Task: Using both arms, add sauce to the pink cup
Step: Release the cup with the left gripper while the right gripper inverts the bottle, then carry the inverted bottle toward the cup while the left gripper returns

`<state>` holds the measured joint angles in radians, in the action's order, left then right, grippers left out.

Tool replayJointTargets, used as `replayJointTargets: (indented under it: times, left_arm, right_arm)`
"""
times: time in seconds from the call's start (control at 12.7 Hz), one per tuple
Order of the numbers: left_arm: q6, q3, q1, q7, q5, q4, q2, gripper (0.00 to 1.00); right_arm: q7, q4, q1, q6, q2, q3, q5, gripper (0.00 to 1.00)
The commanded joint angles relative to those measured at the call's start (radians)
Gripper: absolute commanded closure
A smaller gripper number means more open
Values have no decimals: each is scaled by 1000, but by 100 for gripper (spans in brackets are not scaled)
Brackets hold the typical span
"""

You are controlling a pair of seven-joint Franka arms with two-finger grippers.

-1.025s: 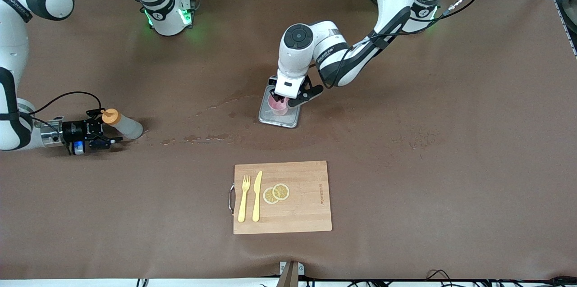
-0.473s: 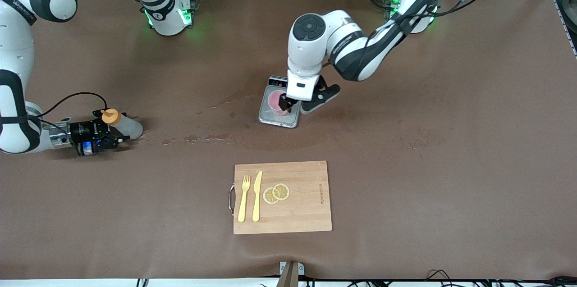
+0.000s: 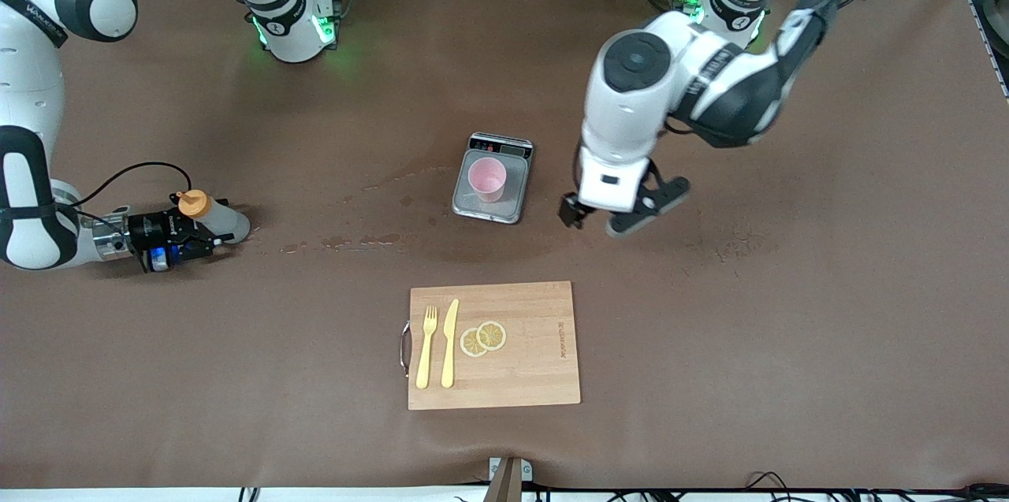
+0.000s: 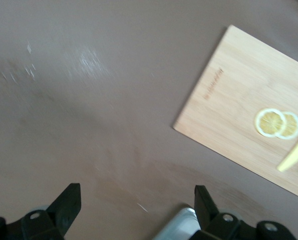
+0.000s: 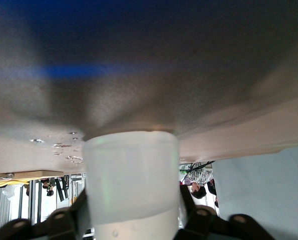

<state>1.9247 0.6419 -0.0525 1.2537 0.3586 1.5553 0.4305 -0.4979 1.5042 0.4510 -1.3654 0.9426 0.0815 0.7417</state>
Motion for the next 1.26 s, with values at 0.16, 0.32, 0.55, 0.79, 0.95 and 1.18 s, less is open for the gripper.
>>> replayJointTargets:
  times: [0.16, 0.32, 0.55, 0.79, 0.95, 1.18]
  left_arm:
    - [-69, 12, 152, -359, -21, -9, -36, 0]
    - [-78, 13, 198, -436, -52, -11, -52, 0]
    - [-105, 12, 217, -485, -70, -34, -61, 0]
    - [-115, 19, 247, -511, -108, -44, -68, 0]
    - [-115, 2, 240, -551, -124, -50, -93, 0]
    - [-162, -83, 234, -704, -177, -44, -157, 0]
  right_arm:
    - [-7, -33, 14, 54, -5, 1, 16, 63]
    - [-8, -42, 11, 69, -10, 1, 18, 64]
    - [-48, -48, -6, 75, -33, 1, 15, 59]
    - [-148, -103, -24, 117, -48, 1, 10, 58]
    - [-232, -139, -49, 152, -68, 1, 7, 56]
    - [-287, -139, -113, 149, -129, 11, -31, 56]
